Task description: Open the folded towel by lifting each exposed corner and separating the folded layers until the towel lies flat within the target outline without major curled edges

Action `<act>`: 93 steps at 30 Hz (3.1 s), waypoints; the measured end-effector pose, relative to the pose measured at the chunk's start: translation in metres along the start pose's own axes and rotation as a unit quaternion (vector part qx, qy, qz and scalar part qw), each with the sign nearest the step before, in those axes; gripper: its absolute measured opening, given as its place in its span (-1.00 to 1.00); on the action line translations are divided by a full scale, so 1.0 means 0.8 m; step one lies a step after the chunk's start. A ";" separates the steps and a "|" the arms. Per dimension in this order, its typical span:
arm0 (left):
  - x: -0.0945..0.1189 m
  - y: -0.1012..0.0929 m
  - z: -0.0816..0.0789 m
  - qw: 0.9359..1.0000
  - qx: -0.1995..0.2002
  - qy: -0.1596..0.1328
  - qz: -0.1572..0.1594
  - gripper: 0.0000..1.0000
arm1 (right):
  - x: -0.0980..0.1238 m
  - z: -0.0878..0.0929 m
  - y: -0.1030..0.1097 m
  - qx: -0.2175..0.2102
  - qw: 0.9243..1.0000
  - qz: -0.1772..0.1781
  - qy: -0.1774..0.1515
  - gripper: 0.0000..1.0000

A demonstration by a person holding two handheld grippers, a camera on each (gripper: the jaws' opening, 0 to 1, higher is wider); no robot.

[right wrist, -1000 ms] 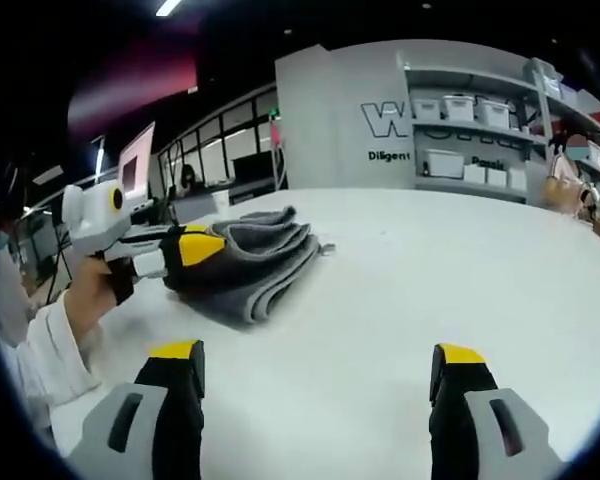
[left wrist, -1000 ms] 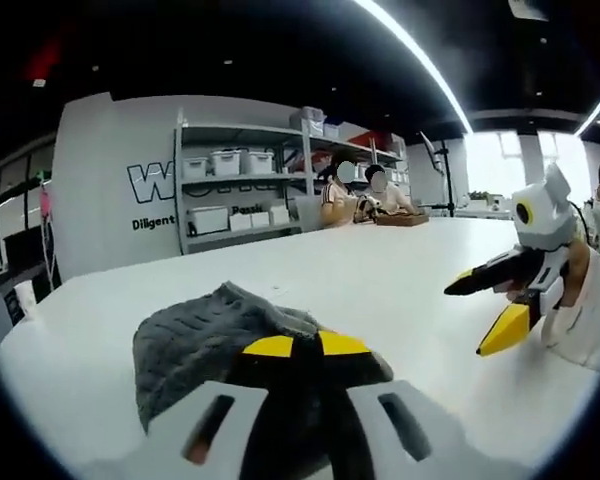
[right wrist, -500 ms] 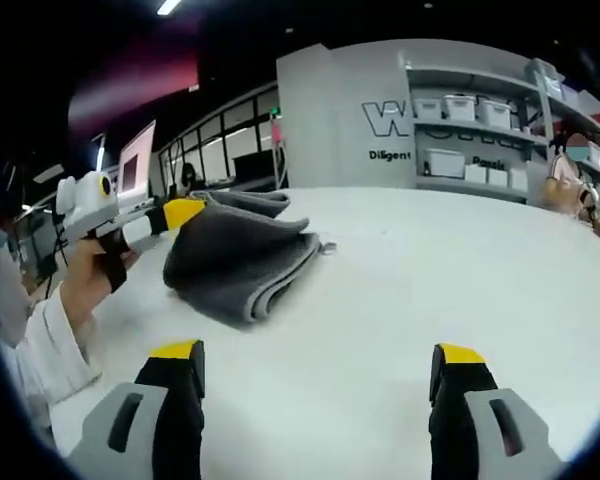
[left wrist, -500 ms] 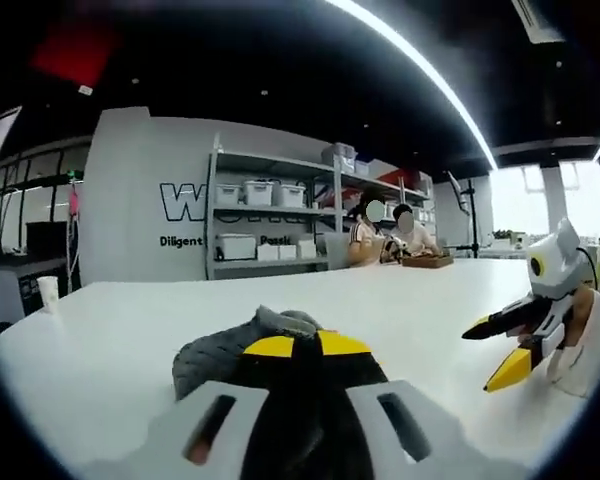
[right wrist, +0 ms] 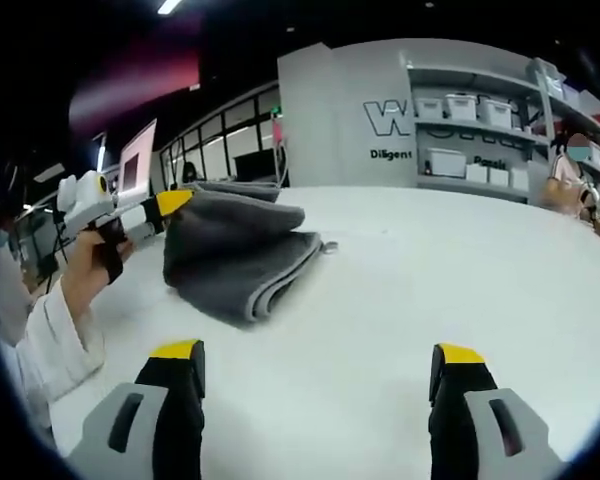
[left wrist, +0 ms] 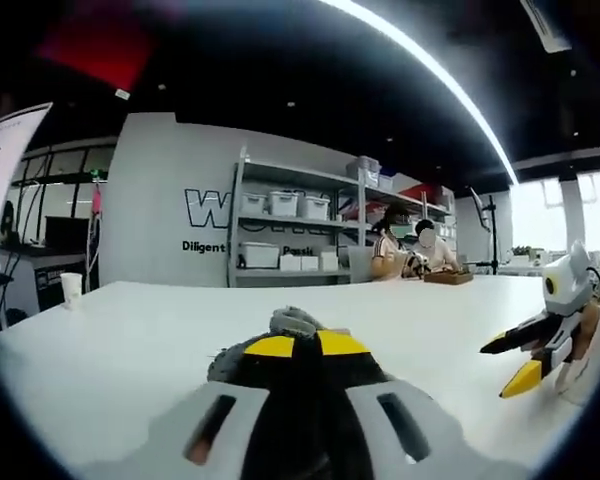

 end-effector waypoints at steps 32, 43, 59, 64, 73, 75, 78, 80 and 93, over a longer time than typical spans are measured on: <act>0.025 0.045 -0.007 0.998 0.009 -0.016 -0.068 -0.91 | 0.000 0.002 0.003 0.002 1.000 -0.003 0.004 0.84; 0.034 0.057 -0.006 0.996 0.010 -0.015 -0.091 -0.91 | -0.001 0.003 0.004 0.004 1.000 -0.005 0.008 0.83; 0.042 0.075 -0.001 0.993 0.020 -0.007 -0.119 -0.91 | -0.002 0.003 0.003 0.005 1.000 -0.007 0.011 0.82; 0.044 0.080 0.002 0.992 0.021 -0.003 -0.128 -0.91 | -0.003 0.003 0.004 0.006 1.000 -0.010 0.012 0.82; 0.052 0.091 0.007 0.988 0.030 0.003 -0.151 -0.91 | -0.003 0.004 0.005 0.005 1.000 -0.012 0.013 0.81; 0.053 0.092 0.008 0.988 0.034 0.004 -0.153 -0.91 | -0.003 0.004 0.005 0.006 1.000 -0.012 0.013 0.81; 0.054 0.094 0.009 0.987 0.034 0.006 -0.157 -0.91 | -0.003 0.004 0.005 0.005 1.000 -0.012 0.013 0.81; 0.055 0.096 0.010 0.986 0.036 0.009 -0.163 -0.91 | -0.003 0.004 0.005 0.005 1.000 -0.012 0.013 0.81; 0.062 0.109 0.019 0.980 0.042 0.028 -0.191 -0.91 | -0.003 0.005 0.007 0.007 1.000 -0.015 0.017 0.81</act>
Point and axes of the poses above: the point that each gripper's makers call its tool centre point, and the gripper's own axes: x roughly backward along the fingers, y roughly to its left, z roughly out of its underside, the point moved 8 cm from there along x, roughly backward along the fingers, and after that the axes turned 3 degrees about x, right-handed, at the moved point
